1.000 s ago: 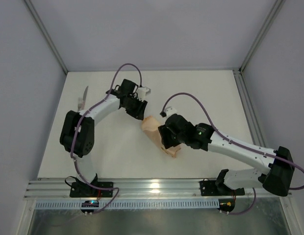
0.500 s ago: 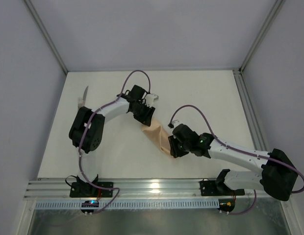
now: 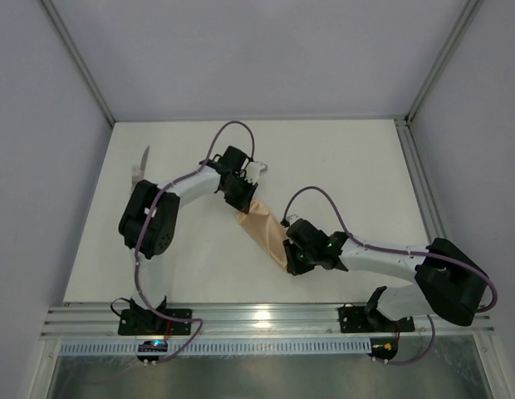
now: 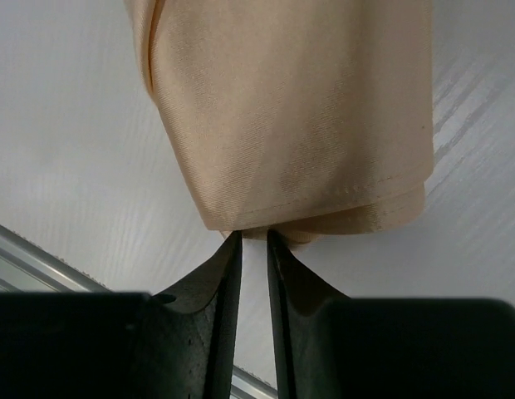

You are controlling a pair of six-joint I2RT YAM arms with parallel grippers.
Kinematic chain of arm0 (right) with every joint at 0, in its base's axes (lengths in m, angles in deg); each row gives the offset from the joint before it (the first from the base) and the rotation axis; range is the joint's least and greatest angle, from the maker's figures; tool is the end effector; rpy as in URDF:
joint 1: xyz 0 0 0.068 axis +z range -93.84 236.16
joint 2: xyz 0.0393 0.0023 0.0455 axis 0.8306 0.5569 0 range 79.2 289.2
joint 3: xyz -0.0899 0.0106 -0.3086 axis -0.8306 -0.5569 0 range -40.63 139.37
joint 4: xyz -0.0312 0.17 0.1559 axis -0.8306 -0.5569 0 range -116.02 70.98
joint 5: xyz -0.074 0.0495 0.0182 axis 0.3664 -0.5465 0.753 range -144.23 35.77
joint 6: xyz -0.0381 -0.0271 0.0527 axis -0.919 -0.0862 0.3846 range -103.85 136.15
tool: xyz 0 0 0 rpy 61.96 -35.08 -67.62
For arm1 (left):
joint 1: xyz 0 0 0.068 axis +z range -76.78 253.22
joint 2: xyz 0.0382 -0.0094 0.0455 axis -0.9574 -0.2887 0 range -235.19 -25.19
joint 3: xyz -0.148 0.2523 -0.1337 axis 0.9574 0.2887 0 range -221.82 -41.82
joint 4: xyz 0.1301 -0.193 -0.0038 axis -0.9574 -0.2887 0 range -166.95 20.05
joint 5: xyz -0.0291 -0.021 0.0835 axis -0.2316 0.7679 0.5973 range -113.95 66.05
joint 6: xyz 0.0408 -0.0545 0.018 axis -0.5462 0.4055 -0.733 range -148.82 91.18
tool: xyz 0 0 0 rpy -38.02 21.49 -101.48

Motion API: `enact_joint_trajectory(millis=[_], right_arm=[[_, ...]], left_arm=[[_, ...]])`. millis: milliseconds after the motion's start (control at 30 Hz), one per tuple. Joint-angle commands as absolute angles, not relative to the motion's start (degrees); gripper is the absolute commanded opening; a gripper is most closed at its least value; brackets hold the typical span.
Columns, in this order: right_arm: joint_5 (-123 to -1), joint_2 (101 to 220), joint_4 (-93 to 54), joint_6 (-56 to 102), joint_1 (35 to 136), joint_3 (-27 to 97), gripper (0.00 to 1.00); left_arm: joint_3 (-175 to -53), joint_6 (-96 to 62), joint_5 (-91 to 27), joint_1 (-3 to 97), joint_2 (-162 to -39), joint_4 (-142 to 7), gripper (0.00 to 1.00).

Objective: Fold the napkin into a case and place the utensils inside
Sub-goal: Pick up the fork from the corner of the board.

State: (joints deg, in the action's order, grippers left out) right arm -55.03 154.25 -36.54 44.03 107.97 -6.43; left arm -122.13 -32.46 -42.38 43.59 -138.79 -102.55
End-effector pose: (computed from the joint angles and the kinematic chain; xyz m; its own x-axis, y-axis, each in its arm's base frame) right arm 0.1286 0.1649 0.2103 -0.8349 -0.3053 -0.4580 -0.4526 0.8542 0.2558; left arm 0.3475 -0.2187 0.2166 -0.7549 0.4986 -0.4261 0.6305 0.7306 -0.2621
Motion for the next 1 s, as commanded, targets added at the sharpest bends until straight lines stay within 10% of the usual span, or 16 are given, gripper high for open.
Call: enact_joint_trajectory(millis=[0,500,967], right_arm=[[-55.72,156.98,-33.08,46.03,108.19,-8.11,0.23],[-50.36,145.47,-50.84,39.01,108.28,6.03,0.29],[-55.18,159.79,-30.36,42.16,104.5,-2.21,0.23]], left_arm=[[-122.76,-33.31,-39.59,43.77,-140.76,-103.36,0.15],[-122.33,-34.8,-39.42,43.69,-138.13,-102.12,0.23],[-122.42,-33.92,-39.06,43.77,-138.13,-103.17,0.28]])
